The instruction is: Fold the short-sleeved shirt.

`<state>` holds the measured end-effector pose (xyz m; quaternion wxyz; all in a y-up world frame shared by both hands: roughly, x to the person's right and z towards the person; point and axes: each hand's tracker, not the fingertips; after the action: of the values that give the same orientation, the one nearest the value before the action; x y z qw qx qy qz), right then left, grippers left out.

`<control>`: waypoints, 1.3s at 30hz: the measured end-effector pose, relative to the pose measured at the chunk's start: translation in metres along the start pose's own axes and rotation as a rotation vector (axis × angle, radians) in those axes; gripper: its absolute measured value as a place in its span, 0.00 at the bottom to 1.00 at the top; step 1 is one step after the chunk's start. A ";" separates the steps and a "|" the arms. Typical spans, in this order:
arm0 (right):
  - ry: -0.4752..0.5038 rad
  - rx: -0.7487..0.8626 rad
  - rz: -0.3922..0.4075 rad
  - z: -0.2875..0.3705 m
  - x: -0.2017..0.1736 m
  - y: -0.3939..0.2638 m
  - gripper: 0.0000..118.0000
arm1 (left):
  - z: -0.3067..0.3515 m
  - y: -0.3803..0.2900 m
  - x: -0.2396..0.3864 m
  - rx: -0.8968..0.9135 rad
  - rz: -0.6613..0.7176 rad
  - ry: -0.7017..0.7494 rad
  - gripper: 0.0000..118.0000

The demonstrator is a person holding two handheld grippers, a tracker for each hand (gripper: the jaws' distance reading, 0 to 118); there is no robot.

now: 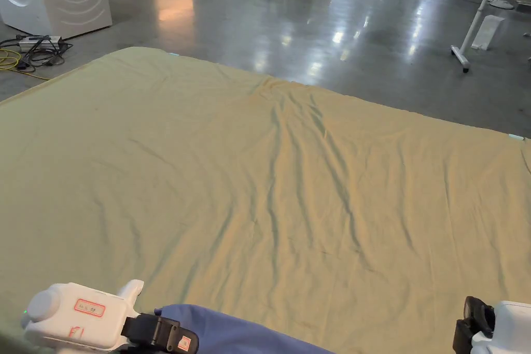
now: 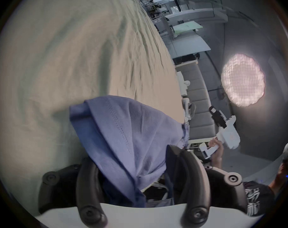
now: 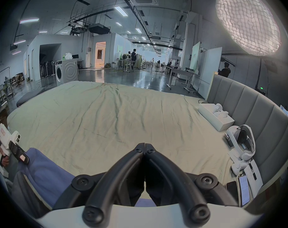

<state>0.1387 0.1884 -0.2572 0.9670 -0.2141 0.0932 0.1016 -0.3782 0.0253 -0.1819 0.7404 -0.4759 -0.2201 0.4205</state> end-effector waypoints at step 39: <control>0.017 0.029 -0.086 0.011 0.033 -0.002 0.00 | 0.085 -0.012 0.173 0.094 -0.090 0.530 0.05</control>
<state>0.1723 0.1963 -0.2539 0.9727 -0.2048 0.0934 0.0566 -0.3402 0.2107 -0.1463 0.8114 -0.5243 -0.0196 0.2576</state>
